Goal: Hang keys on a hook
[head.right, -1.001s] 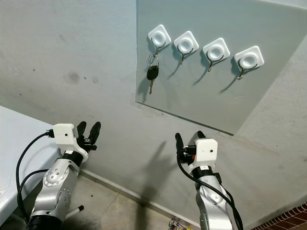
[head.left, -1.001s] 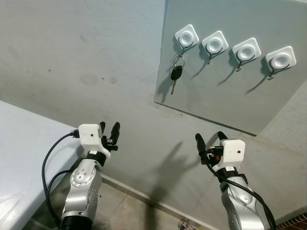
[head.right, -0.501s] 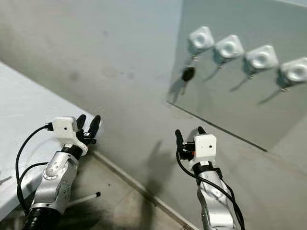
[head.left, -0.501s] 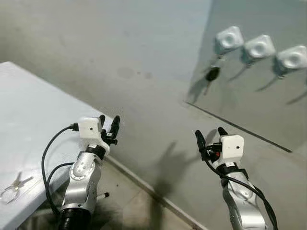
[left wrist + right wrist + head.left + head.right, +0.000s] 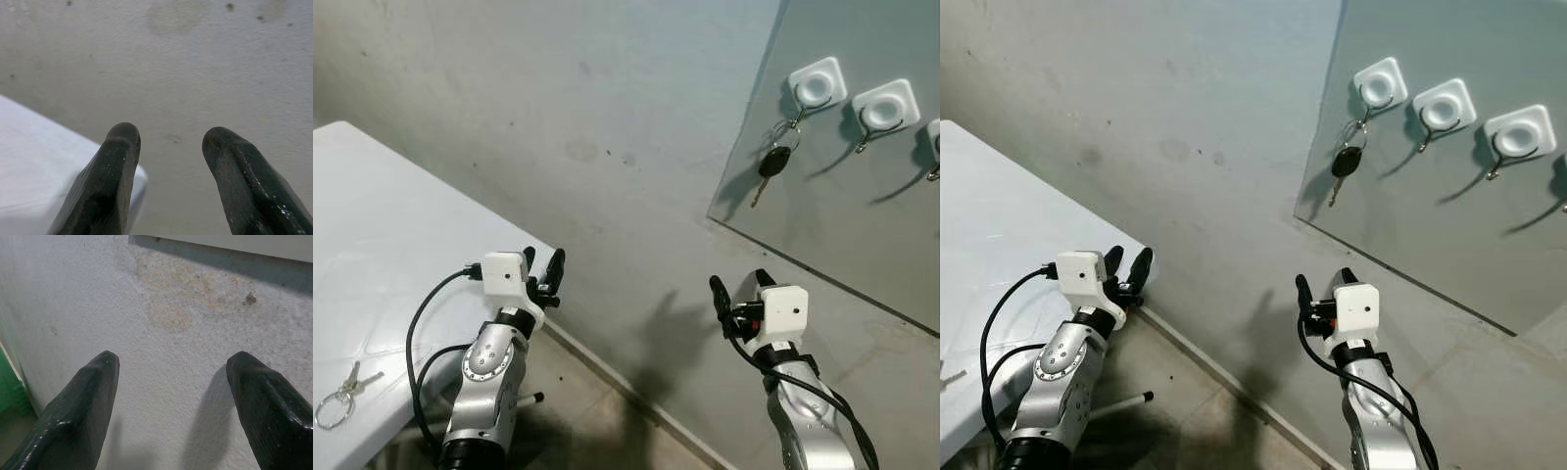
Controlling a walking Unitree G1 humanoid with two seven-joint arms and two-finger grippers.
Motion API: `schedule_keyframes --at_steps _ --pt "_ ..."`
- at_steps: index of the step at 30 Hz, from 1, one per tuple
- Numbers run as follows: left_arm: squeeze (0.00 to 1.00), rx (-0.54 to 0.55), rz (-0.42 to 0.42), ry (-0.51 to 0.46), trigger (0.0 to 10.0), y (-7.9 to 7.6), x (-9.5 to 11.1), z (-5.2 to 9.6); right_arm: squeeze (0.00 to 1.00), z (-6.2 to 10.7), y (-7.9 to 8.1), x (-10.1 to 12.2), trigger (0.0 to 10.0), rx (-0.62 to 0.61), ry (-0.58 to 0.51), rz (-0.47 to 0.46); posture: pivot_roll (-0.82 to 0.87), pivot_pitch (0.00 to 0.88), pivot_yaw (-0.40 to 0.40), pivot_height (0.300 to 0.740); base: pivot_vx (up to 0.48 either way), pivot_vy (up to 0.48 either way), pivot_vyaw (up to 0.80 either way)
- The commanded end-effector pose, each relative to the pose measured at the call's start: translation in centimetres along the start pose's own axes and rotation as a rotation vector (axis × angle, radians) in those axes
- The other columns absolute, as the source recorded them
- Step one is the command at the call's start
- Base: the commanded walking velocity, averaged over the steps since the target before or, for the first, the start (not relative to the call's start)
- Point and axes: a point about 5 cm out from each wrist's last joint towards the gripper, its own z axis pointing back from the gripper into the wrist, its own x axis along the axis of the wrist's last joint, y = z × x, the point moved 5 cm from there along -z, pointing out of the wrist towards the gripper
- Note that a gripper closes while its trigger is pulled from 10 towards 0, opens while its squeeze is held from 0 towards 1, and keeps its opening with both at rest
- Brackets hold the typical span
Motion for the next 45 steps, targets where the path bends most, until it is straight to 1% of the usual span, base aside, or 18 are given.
schedule_keyframes --at_steps 1,8,12,15,22,29,38,45 --pt "0.00 -0.007 -0.010 -0.007 10.0 0.0 0.2 0.1 0.00 -0.3 -0.2 0.8 10.0 -0.005 -0.022 0.005 -0.09 0.000 -0.051 0.740 0.000 0.000 0.80" --pt "0.00 -0.011 -0.009 -0.009 10.0 -0.1 0.3 0.2 0.00 0.1 -0.1 0.8 10.0 0.005 -0.024 -0.002 -0.09 0.000 -0.052 0.740 0.000 0.000 0.80" --pt "0.00 -0.014 -0.009 -0.007 10.0 -0.3 0.2 0.4 0.00 1.1 0.3 1.6 10.0 0.039 -0.056 -0.024 -0.09 0.000 -0.052 0.740 0.000 0.000 0.80" --pt "0.00 -0.016 -0.009 -0.008 10.0 -0.3 0.2 0.5 0.00 1.3 0.4 1.7 10.0 0.050 -0.056 -0.021 -0.09 0.000 -0.052 0.740 0.000 0.000 0.80" --pt "0.00 -0.021 -0.010 -0.019 10.0 -0.3 0.6 0.6 0.00 1.4 0.4 2.0 10.0 0.054 -0.061 -0.017 -0.09 0.000 -0.046 0.740 0.000 0.000 0.80" --pt "0.00 -0.029 0.004 -0.029 10.0 -0.3 0.9 0.9 0.00 1.8 0.9 2.2 10.0 0.074 -0.060 -0.035 -0.08 0.000 -0.048 0.740 0.000 0.000 0.80" --pt "0.00 -0.035 0.007 -0.021 10.0 -0.5 0.9 1.1 0.00 1.6 1.1 2.2 10.0 0.079 -0.056 -0.039 -0.08 0.000 -0.046 0.740 0.000 0.000 0.80" --pt "0.00 -0.038 0.018 -0.014 10.0 -0.7 0.8 0.9 0.00 0.9 0.9 2.7 10.0 0.082 -0.067 -0.035 -0.08 0.000 -0.050 0.740 0.000 0.000 0.80"
